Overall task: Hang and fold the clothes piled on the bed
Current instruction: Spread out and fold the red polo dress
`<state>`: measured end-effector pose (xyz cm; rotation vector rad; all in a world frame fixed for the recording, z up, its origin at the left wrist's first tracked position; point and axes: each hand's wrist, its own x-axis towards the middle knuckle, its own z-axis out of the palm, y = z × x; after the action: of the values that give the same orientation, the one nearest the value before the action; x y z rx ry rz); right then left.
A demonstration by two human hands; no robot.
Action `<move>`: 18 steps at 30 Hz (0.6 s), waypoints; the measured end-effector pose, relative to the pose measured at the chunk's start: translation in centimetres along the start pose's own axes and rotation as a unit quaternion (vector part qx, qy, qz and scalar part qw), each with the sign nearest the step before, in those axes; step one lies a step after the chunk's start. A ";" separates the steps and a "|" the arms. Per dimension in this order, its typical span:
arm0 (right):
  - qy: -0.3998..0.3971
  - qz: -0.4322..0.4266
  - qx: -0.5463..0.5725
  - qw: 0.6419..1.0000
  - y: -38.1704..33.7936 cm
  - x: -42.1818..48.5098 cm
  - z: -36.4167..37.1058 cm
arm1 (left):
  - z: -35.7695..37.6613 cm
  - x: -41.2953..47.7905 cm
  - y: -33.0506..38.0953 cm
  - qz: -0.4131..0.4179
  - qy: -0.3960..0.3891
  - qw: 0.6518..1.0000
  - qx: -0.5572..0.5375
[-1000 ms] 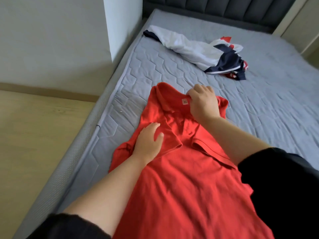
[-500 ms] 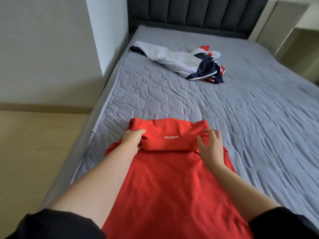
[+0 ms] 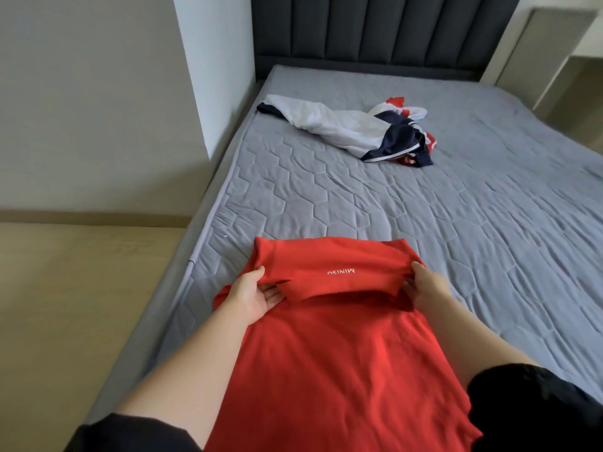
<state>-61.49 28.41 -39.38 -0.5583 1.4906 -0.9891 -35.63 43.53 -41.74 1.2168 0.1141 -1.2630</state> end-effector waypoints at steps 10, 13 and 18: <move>-0.049 -0.004 -0.069 0.996 -0.9 -0.4 0.2 | 2.8 2.1 3.2 0.136 0.168 0.933 0.287; -0.008 -0.011 -0.038 0.999 -1.0 0.1 0.4 | 2.0 2.8 3.7 0.127 0.238 0.913 0.305; 0.071 -0.240 -0.411 0.876 0.1 -0.1 -0.6 | 1.0 1.8 3.0 0.305 0.268 0.782 0.472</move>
<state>-62.04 28.69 -39.49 -1.5538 1.9419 -0.7217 -33.19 41.08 -40.65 2.2275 -0.5396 -0.3004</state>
